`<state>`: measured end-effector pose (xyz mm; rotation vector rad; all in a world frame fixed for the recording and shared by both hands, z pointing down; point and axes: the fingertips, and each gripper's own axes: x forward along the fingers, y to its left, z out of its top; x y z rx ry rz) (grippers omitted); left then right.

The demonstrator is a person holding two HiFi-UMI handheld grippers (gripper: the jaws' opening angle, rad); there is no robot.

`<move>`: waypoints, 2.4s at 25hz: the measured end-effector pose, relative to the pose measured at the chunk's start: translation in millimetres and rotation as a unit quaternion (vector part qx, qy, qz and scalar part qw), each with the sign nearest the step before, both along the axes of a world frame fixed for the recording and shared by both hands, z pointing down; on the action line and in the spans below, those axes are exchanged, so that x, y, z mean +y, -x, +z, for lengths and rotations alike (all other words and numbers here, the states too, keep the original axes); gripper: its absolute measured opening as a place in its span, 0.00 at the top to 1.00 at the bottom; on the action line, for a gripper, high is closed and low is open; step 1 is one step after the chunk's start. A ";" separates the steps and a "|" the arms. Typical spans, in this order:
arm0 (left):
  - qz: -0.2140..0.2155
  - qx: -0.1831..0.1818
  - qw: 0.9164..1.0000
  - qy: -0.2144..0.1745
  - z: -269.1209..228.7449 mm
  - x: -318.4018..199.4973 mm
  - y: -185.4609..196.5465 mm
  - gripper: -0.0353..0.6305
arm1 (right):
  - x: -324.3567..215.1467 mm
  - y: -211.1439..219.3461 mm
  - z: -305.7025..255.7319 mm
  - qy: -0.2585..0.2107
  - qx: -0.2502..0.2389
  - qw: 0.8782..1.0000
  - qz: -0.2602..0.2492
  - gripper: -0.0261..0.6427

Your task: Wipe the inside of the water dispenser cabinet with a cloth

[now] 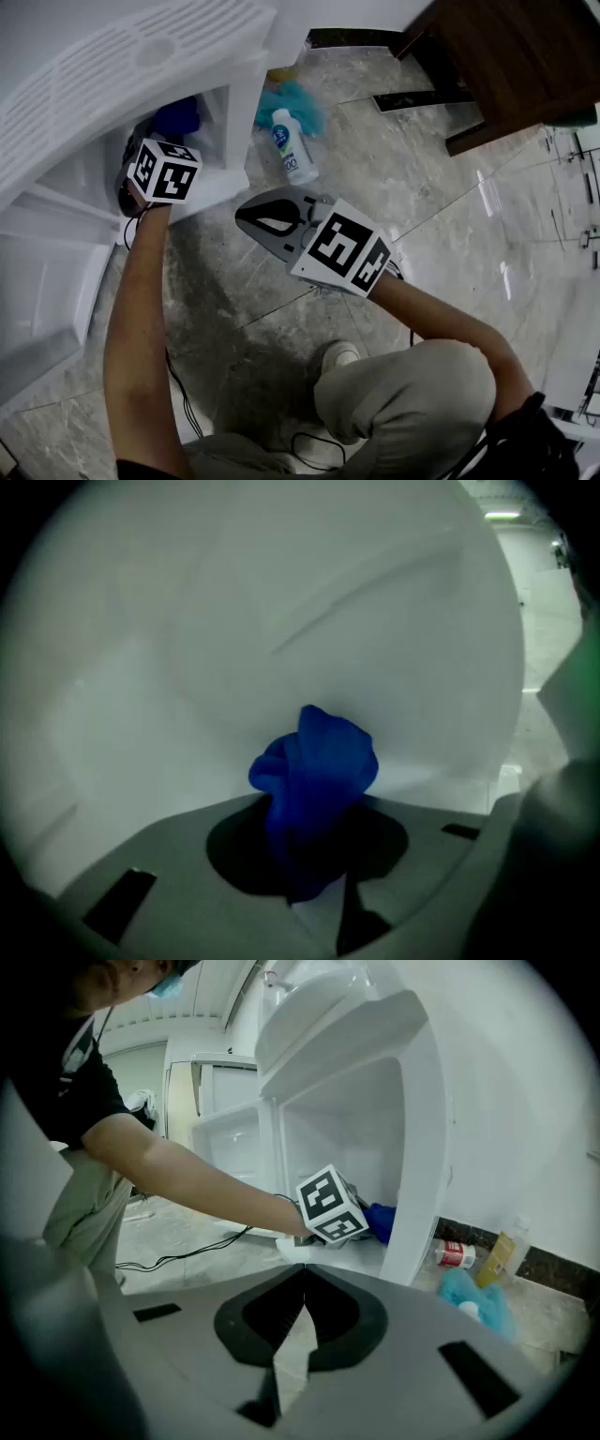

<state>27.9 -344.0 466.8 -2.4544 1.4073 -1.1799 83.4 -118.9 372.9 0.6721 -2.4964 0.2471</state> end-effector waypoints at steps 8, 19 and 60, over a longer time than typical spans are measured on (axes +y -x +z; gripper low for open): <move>0.051 -0.050 0.997 -0.002 0.4 -16.5 -17.0 0.80 | 2.7 -14.6 7.6 0.006 0.014 1.000 0.000 0.96; 0.173 -0.065 0.982 -0.026 2.7 17.1 -41.0 0.80 | 11.3 1.4 9.4 0.008 0.014 1.000 -0.024 0.96; 0.223 0.129 0.964 0.061 -73.9 267.6 72.4 0.79 | 1.9 66.6 -45.0 0.022 -0.078 0.996 0.039 0.96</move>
